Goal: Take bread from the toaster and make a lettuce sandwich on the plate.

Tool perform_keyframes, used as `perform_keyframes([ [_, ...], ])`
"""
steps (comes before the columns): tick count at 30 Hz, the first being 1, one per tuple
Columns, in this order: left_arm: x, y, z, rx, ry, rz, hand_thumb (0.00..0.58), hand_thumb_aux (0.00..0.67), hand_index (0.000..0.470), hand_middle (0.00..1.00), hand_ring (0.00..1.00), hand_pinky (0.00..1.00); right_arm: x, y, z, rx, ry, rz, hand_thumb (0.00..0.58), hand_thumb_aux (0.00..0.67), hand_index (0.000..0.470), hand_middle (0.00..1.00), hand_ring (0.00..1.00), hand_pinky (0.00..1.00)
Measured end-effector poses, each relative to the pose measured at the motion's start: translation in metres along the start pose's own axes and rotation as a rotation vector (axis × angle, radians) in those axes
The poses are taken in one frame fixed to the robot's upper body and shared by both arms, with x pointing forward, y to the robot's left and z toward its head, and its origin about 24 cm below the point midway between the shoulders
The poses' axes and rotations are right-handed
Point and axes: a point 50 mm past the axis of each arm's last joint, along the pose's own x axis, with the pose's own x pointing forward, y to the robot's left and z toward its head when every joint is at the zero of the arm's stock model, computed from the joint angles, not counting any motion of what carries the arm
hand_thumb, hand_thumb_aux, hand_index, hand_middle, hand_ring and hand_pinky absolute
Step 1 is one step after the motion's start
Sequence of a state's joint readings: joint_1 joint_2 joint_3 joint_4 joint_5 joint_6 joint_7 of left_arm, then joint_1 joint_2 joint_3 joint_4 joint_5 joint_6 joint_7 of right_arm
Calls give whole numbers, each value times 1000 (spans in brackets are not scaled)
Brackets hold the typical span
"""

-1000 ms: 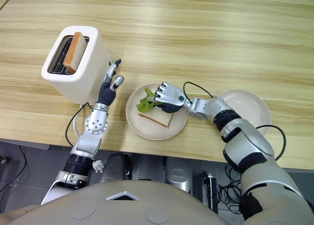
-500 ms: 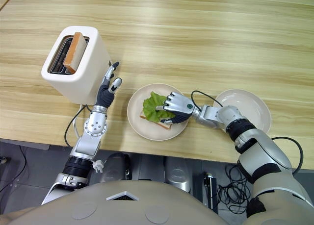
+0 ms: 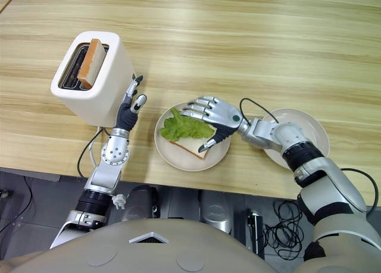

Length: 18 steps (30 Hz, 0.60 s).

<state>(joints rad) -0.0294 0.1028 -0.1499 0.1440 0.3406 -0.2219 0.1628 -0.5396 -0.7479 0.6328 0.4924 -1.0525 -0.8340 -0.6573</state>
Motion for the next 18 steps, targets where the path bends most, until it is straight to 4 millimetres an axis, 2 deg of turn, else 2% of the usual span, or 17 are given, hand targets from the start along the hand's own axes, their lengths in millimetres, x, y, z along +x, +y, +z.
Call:
perform_keyframes([
  [4,1,3,0,3,-3,9,0,0,0,0,0,0,9,-21,-2,-32,-9,-68,0,0,0,0,0,0],
  [8,2,4,1,5,-8,10,0,0,0,0,0,0,13,-28,-4,-45,9,-101,0,0,0,0,0,0],
  [11,2,5,3,5,-18,13,0,0,0,0,0,0,13,-19,-2,-23,48,-103,0,0,0,0,0,0],
  [18,3,5,4,4,-22,13,0,0,0,0,0,0,3,22,9,16,155,-19,0,0,0,0,0,0],
])
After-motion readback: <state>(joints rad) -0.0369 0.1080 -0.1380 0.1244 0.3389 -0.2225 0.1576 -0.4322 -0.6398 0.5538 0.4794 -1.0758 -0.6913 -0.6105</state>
